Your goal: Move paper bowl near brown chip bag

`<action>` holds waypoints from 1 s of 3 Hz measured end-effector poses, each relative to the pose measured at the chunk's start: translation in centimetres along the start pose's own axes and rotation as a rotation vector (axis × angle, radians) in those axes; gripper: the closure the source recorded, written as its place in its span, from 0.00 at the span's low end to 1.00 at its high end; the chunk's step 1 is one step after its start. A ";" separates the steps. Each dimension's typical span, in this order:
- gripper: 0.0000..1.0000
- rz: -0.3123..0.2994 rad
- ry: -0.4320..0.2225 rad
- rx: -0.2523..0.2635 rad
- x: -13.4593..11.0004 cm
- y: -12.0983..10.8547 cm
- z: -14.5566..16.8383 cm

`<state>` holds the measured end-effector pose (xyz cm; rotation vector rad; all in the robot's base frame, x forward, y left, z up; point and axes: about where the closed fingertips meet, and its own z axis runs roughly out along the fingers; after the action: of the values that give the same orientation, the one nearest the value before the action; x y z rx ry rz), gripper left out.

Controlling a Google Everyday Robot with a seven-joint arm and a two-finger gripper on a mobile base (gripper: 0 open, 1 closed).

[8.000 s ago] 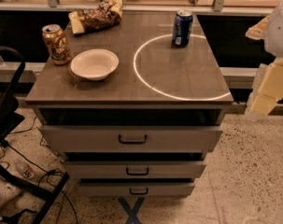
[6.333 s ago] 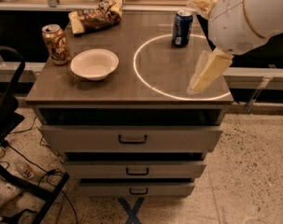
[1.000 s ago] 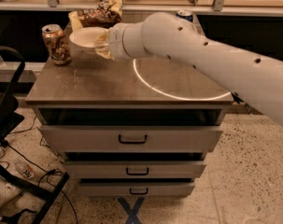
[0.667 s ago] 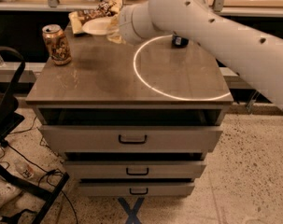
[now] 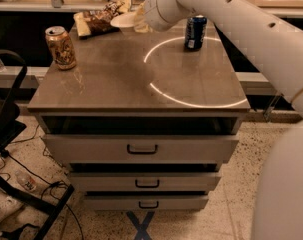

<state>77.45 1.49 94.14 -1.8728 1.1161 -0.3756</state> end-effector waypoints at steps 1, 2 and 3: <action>1.00 0.028 0.046 0.008 4.7 -2.0 1.4; 1.00 0.027 0.045 0.004 4.6 -1.8 1.5; 1.00 0.038 0.079 0.030 5.7 -2.4 1.8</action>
Offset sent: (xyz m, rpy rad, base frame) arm 0.0321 -0.0191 -0.0075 -0.0140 0.0148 -0.0357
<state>83.02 -1.77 94.09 -1.8216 1.1906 -0.4460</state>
